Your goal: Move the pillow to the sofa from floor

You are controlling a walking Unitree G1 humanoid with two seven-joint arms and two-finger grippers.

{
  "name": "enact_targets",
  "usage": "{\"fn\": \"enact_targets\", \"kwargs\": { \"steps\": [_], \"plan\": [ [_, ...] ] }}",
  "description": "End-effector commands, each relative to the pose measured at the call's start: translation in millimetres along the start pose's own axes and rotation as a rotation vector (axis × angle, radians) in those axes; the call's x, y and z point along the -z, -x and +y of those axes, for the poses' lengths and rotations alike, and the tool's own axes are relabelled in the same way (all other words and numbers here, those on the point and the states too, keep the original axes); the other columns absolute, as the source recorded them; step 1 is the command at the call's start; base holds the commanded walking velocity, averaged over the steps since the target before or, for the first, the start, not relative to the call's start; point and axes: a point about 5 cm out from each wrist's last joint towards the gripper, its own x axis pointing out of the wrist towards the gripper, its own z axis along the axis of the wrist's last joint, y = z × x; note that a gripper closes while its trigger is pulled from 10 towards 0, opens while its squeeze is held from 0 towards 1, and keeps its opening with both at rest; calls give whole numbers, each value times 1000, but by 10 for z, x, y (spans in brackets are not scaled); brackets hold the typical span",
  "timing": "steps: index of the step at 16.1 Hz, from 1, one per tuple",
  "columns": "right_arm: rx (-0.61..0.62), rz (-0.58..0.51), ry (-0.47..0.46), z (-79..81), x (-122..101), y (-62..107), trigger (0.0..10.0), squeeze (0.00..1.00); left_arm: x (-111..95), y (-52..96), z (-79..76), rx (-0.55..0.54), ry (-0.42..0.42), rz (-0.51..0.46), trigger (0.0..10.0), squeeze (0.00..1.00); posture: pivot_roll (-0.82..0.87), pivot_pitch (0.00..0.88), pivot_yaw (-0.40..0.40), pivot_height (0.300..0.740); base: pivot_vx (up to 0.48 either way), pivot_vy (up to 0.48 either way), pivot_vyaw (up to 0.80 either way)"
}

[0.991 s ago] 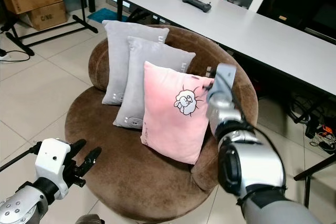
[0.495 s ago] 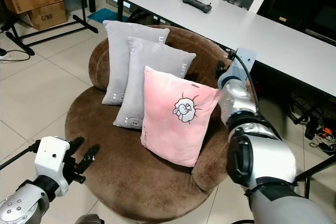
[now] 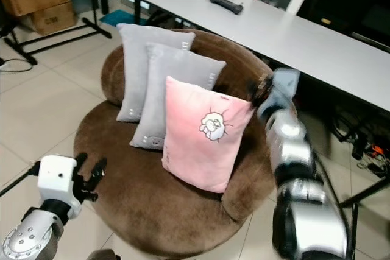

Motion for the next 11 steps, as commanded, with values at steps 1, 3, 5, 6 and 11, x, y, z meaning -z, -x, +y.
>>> {"fn": "enact_targets", "kwargs": {
  "steps": [1, 3, 5, 6, 11],
  "plan": [
    [-29, -24, 4, 87, -63, 103, 10000, 0, -23, 45, 31, -42, -33, -18, 10000, 0, 190, 0, -193, 740, 0, 0, 0],
    [-34, 19, 7, 198, 114, 451, 10000, 0, -86, 132, 51, -79, -91, -55, 10000, 0, 191, 0, -194, 740, 0, 0, 0],
    [-7, 88, -4, 302, 273, 708, 10000, 0, -109, 157, 51, -126, -91, -86, 10000, 0, 185, 0, -188, 740, 0, 0, 0],
    [11, 101, 3, 313, 296, 741, 10000, 0, -100, 133, 40, -132, -87, -87, 10000, 0, 190, 0, -184, 740, 0, 0, 0],
    [111, 218, 103, 350, 405, 890, 10000, 0, -155, -110, 1, -71, -102, -125, 10000, 0, 153, 0, -82, 740, 0, 0, -735]
  ]
}}
